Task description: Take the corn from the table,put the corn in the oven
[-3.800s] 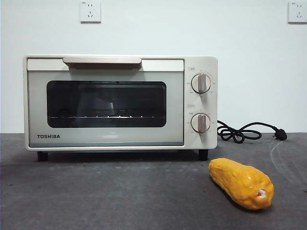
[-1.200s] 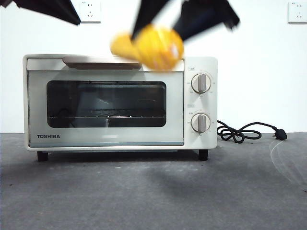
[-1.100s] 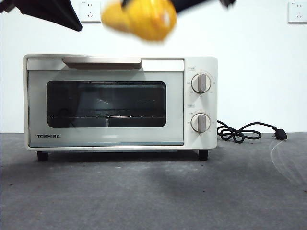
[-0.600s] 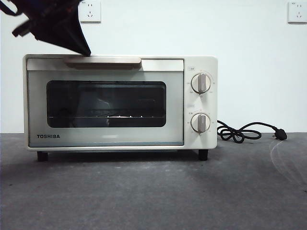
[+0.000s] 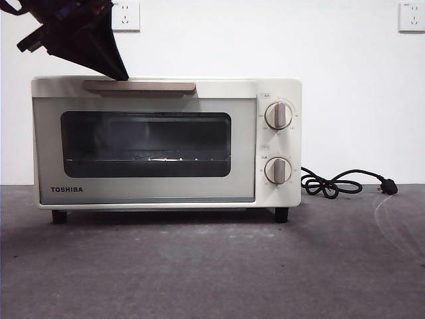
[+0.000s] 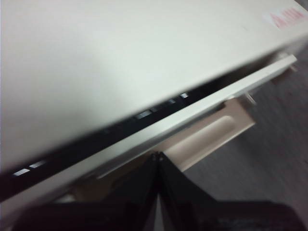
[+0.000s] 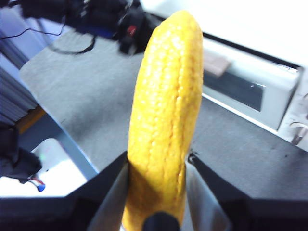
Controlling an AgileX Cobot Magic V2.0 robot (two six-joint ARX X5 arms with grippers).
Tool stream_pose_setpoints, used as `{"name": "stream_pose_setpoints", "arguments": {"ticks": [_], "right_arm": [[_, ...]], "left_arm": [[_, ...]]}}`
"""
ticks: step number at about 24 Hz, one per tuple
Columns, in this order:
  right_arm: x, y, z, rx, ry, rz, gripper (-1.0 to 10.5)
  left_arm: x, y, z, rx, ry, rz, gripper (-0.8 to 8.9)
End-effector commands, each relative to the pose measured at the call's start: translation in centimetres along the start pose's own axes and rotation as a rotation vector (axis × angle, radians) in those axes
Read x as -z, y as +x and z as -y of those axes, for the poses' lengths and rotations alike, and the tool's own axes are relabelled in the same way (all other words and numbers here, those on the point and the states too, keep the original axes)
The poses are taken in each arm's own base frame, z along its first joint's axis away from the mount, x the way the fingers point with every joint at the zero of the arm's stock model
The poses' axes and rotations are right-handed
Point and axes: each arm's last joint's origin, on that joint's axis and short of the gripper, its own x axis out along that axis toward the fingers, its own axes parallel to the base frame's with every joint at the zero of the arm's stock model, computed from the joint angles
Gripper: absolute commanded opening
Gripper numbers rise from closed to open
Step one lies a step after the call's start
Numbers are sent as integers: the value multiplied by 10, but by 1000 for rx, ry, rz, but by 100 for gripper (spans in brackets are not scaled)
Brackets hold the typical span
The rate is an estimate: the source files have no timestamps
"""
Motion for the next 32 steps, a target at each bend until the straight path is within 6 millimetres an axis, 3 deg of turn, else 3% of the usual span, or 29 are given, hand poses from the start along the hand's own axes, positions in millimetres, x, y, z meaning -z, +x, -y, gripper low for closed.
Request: {"name": "stream_pose_setpoints", "arguments": {"ticks": [1,11,22,28,32], "right_arm": [[-1,-1,0,20,3,14,-12],[-2,-1,1,54,3,22,-12],[-2,-1,1,54,0,22,-12],[-4,3,0,48,-8,28,-12],[-10,15,-1,32,-26,51,-12]], "left_arm": [[21,13,1,-6,-15,-164,-5],[41,10,16,15,10,-368,-5],[53,4,25,27,28,-478,-5],[52,-16,40,70,75,-428,-5],[48,-42,47,105,101,-315,-5]]}}
